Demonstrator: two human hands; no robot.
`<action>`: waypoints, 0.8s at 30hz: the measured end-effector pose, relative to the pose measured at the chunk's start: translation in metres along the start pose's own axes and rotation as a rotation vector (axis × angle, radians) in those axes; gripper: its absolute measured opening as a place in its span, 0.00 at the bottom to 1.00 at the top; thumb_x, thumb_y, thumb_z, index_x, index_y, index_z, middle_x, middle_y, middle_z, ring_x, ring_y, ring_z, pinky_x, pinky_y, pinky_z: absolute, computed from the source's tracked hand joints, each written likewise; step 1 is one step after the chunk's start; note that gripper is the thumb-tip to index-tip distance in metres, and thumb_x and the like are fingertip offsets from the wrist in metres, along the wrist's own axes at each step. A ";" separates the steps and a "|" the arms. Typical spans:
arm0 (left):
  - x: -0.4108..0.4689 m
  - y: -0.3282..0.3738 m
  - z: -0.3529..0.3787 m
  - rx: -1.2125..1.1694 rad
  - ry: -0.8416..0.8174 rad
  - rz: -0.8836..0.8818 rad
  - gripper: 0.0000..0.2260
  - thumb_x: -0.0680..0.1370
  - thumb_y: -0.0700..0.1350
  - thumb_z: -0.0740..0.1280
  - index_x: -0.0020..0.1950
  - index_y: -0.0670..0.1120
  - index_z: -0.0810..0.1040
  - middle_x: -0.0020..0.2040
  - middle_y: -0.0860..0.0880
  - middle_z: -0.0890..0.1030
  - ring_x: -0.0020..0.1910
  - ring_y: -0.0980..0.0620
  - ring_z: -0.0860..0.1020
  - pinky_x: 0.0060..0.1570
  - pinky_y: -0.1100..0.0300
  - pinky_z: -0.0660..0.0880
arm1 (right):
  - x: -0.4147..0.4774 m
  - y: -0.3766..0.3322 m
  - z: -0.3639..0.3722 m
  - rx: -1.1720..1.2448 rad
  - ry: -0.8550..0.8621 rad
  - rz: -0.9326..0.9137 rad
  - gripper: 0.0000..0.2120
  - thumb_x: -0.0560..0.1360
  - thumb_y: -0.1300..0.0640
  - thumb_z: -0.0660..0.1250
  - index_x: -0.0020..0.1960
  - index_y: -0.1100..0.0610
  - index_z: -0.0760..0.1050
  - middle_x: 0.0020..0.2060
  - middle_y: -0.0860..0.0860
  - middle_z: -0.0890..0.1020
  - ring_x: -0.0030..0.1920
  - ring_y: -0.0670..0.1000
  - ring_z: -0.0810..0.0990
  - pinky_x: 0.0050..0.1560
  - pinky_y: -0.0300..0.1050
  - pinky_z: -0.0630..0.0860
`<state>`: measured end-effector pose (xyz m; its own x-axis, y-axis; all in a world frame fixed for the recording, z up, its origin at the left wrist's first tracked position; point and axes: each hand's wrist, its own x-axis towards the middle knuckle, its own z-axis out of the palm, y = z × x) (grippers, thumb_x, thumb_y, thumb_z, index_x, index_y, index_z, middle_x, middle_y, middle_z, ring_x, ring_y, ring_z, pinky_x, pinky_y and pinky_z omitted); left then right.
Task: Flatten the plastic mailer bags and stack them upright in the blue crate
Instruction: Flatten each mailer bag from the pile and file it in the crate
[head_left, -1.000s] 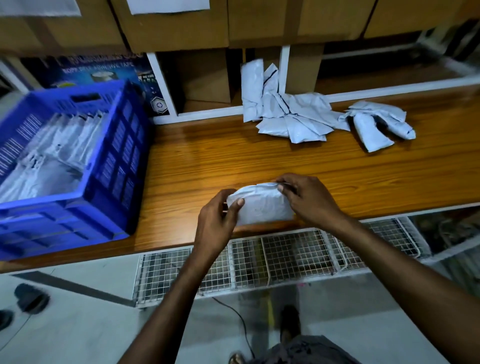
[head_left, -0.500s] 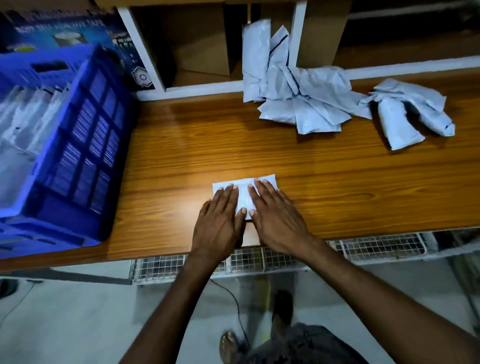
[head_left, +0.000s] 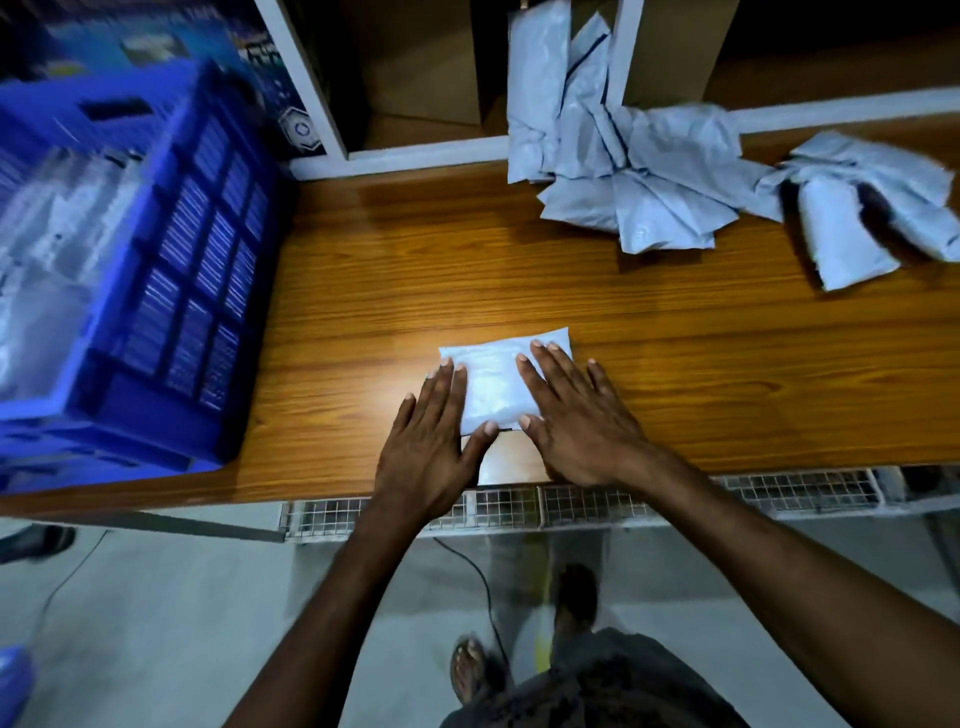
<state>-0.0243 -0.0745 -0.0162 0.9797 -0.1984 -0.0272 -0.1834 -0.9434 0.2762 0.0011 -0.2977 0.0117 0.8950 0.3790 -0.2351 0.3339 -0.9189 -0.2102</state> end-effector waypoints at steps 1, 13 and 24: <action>-0.006 -0.009 -0.003 -0.025 -0.001 -0.040 0.35 0.82 0.68 0.42 0.85 0.50 0.47 0.84 0.52 0.47 0.83 0.54 0.47 0.80 0.53 0.47 | 0.001 -0.003 -0.005 -0.027 -0.007 0.017 0.35 0.84 0.39 0.47 0.82 0.50 0.35 0.81 0.49 0.35 0.80 0.48 0.32 0.79 0.59 0.35; -0.076 -0.062 -0.011 -0.122 0.179 -0.045 0.24 0.86 0.55 0.53 0.79 0.45 0.69 0.80 0.46 0.67 0.80 0.46 0.62 0.76 0.47 0.60 | -0.031 -0.061 0.019 -0.160 0.053 -0.045 0.49 0.74 0.21 0.49 0.83 0.49 0.41 0.82 0.55 0.49 0.81 0.57 0.47 0.78 0.64 0.47; -0.116 -0.065 -0.079 -0.305 0.652 -0.063 0.14 0.83 0.39 0.66 0.68 0.46 0.77 0.64 0.47 0.79 0.63 0.46 0.77 0.60 0.51 0.74 | -0.082 -0.124 0.012 -0.300 0.384 -0.193 0.45 0.67 0.60 0.69 0.81 0.51 0.58 0.72 0.61 0.69 0.68 0.62 0.70 0.63 0.61 0.62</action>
<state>-0.1195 0.0308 0.0452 0.8539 0.1423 0.5005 -0.1878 -0.8128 0.5515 -0.1174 -0.2136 0.0458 0.8341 0.5286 0.1578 0.5229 -0.8487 0.0792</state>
